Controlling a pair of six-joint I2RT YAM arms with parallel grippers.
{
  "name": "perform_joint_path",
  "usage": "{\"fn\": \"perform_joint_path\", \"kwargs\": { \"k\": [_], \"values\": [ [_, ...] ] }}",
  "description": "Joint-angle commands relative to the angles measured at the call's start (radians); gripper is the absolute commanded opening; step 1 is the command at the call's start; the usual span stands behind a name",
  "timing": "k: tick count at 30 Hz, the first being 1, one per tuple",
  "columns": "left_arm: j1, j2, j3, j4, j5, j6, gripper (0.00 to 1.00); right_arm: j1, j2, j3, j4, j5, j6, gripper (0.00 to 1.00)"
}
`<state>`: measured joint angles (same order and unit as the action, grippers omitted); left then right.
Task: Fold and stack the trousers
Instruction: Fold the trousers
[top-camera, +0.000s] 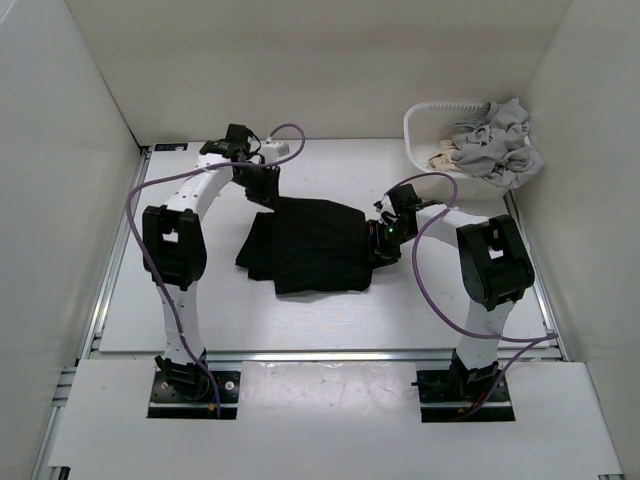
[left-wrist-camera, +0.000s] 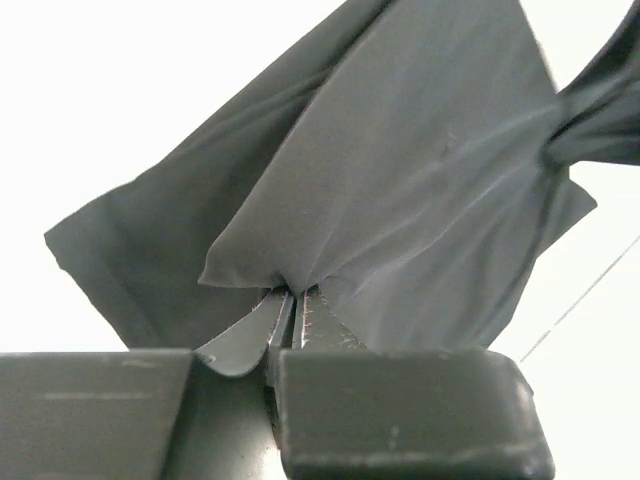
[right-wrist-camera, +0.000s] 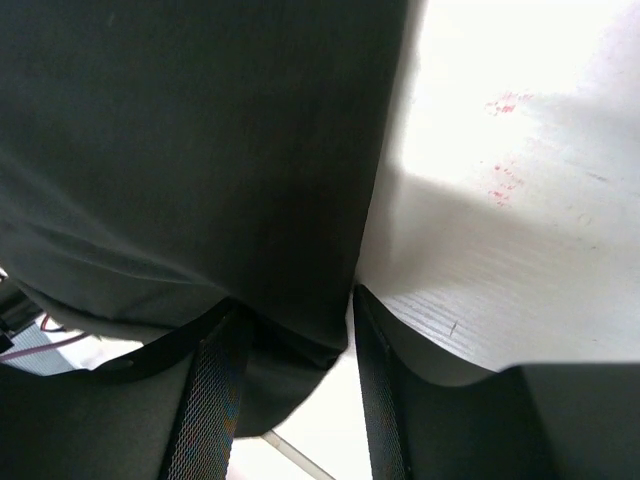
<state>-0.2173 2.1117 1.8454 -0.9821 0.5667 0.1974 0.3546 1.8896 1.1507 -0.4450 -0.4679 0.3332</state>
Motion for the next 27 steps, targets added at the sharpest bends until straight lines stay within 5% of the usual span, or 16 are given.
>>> {"fn": "perform_joint_path", "kwargs": {
  "k": [1, 7, 10, 15, 17, 22, 23, 27],
  "values": [
    [-0.017, -0.085, 0.029, 0.01, 0.027, 0.022, 0.14, -0.003, 0.009, -0.014, -0.038, 0.009, -0.039, 0.49],
    [-0.017, -0.001, -0.031, -0.012, -0.001, 0.013, 0.14, -0.003, 0.009, -0.014, -0.049, 0.009, -0.059, 0.49],
    [-0.008, 0.047, 0.024, 0.009, -0.046, -0.009, 0.28, -0.003, 0.009, 0.006, -0.07, 0.018, -0.069, 0.54],
    [0.01, 0.034, 0.1, 0.019, -0.114, -0.027, 0.5, -0.003, -0.075, 0.027, -0.142, 0.104, -0.1, 0.8],
    [0.036, 0.01, 0.083, 0.019, -0.162, -0.036, 0.57, -0.003, -0.137, 0.067, -0.181, 0.15, -0.111, 0.99],
    [0.045, -0.127, -0.043, 0.085, -0.298, -0.058, 0.76, -0.012, -0.256, 0.116, -0.293, 0.297, -0.122, 0.99],
    [0.045, -0.14, -0.078, 0.095, -0.353, -0.058, 0.89, -0.013, -0.28, 0.116, -0.307, 0.337, -0.112, 0.99],
    [0.055, -0.182, -0.148, 0.106, -0.399, -0.079, 0.99, -0.013, -0.302, 0.153, -0.35, 0.431, -0.089, 0.99]
  ]
}}
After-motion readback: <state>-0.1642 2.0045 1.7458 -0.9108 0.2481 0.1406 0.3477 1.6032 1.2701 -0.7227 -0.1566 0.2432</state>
